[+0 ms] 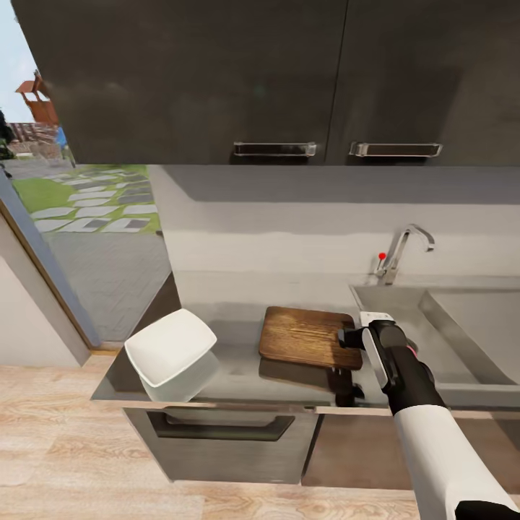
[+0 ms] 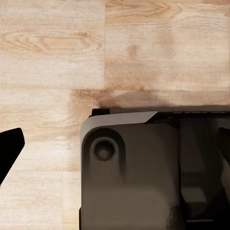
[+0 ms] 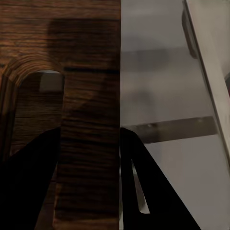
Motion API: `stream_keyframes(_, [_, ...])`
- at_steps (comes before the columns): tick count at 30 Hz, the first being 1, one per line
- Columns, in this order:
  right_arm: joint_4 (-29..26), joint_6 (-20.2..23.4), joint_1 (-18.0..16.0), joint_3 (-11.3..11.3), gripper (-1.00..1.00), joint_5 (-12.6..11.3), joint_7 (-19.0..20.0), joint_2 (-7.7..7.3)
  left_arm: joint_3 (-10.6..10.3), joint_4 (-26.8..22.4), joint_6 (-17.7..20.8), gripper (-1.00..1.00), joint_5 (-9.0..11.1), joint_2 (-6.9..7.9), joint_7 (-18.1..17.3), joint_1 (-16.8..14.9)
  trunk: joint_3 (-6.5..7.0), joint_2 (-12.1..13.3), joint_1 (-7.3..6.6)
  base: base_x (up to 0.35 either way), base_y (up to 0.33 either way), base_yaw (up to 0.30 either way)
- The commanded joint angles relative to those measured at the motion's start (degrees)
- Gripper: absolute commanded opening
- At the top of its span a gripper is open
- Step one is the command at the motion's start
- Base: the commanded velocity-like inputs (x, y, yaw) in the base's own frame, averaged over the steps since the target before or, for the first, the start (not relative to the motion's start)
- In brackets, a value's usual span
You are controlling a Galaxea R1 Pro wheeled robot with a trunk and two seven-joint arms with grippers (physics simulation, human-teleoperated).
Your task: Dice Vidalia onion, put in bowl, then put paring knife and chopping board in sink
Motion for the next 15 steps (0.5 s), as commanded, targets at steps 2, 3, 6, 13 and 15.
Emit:
stream_keyframes(2, [-0.1,0.3,0.0,0.1,-1.00,-0.3,-0.3,-0.01,0.0,0.0,-0.1,1.00,0.0,0.03,0.0,0.0,-0.08,-0.1,0.03,0.181,0.000,0.000])
stream_keyframes(3, [-0.1,0.3,0.0,0.1,-1.00,-0.3,-0.3,-0.01,0.0,0.0,-0.1,1.00,0.0,0.02,0.0,0.0,-0.08,-0.1,0.03,0.217,0.000,0.000])
stream_keyframes(6, [-0.1,0.3,0.0,0.1,-1.00,-0.3,-0.3,0.02,0.0,0.0,-0.1,1.00,0.0,0.05,0.0,0.0,-0.08,-0.1,0.03,0.251,0.000,0.000])
stream_keyframes(13, [0.0,1.5,0.0,1.8,-1.00,-0.3,-0.2,0.03,0.0,0.0,-0.1,1.00,0.0,0.05,0.0,0.0,-0.08,-0.1,0.03,0.143,0.000,0.000])
stream_keyframes(15, [0.0,1.6,0.0,3.1,-1.00,-0.3,-0.2,0.01,0.0,0.0,-0.1,1.00,0.0,0.06,0.0,0.0,-0.08,-0.1,0.03,0.022,0.000,0.000])
